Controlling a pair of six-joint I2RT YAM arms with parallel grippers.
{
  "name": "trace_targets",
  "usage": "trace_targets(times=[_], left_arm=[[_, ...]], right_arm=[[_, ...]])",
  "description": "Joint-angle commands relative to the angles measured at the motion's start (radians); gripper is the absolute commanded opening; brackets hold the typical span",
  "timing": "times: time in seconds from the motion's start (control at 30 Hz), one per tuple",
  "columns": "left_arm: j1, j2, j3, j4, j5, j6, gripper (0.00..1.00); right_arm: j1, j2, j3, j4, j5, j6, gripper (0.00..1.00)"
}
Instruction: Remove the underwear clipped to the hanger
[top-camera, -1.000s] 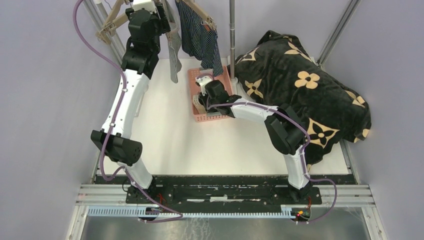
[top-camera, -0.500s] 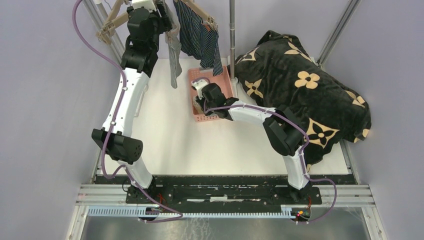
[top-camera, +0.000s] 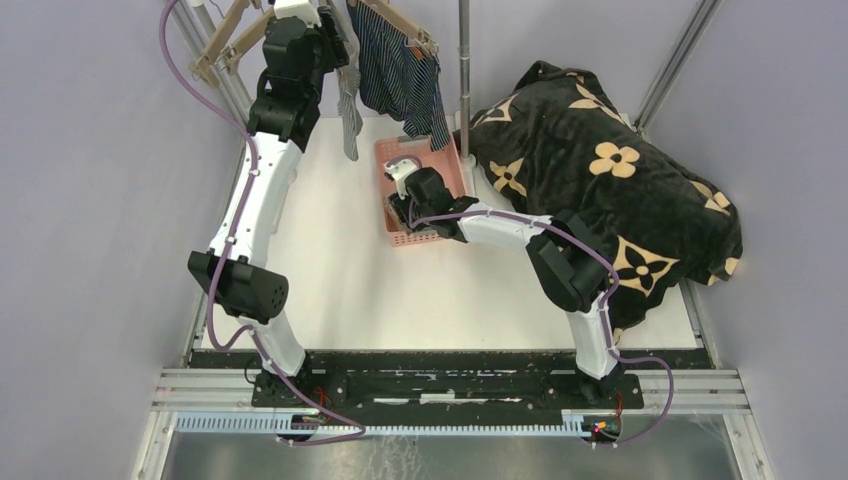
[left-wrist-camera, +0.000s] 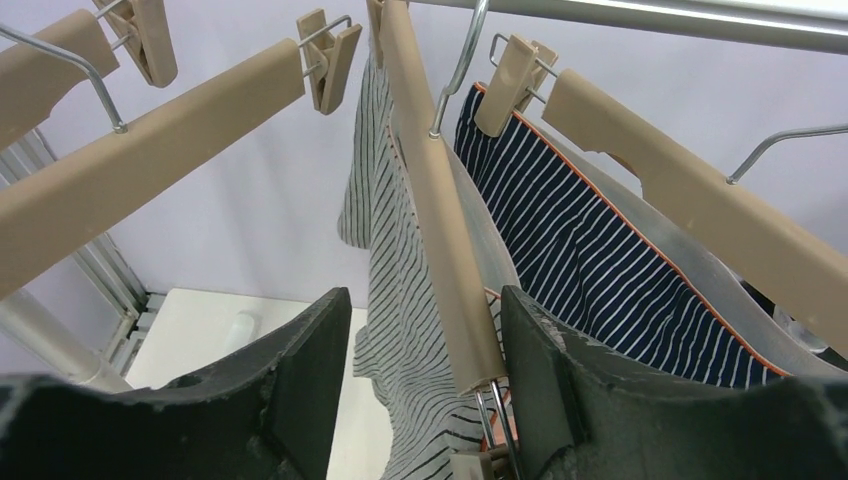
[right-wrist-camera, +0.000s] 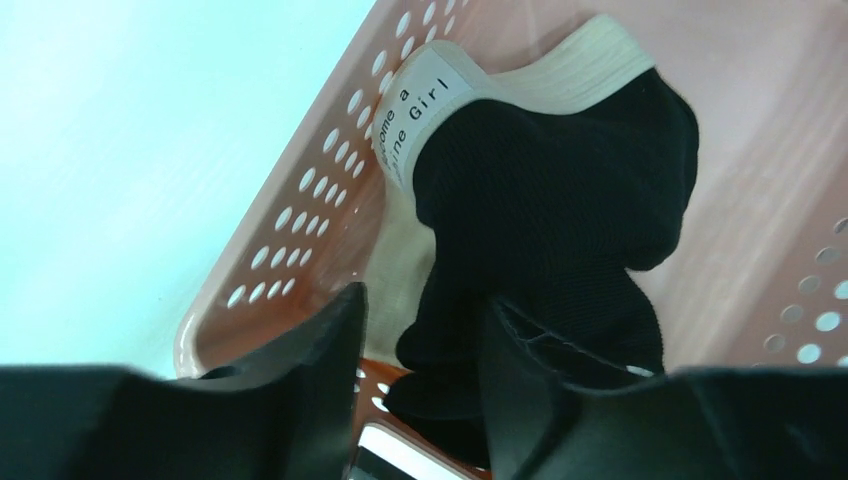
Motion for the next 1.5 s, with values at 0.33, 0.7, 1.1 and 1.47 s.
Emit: trace_targets(times=[0.33,0.7,1.1,1.47], left_arm=[[0.016,0.042,0.088,0.044,0.009,-0.048,0.34],[0.018,0.017,0.053,0.100,0.046,-0.040,0.03],[0.026,-0.146,-0.160,0.377,0.104,-0.037,0.03],[0.030,-0.243,-0.265,0.460,0.087,-0.015,0.03]], right_arm=[[0.007,-0.101,-0.053,0.040,0.039,-0.011,0.86],[0.007,-0.146,-0.122,0.096,0.070,-0.013,1.00],[0.007,-0.187,-0.199,0.159,0.096,-0.018,1.00],[0.009,-0.203,-0.257,0.192,0.084,0.003,1.00]])
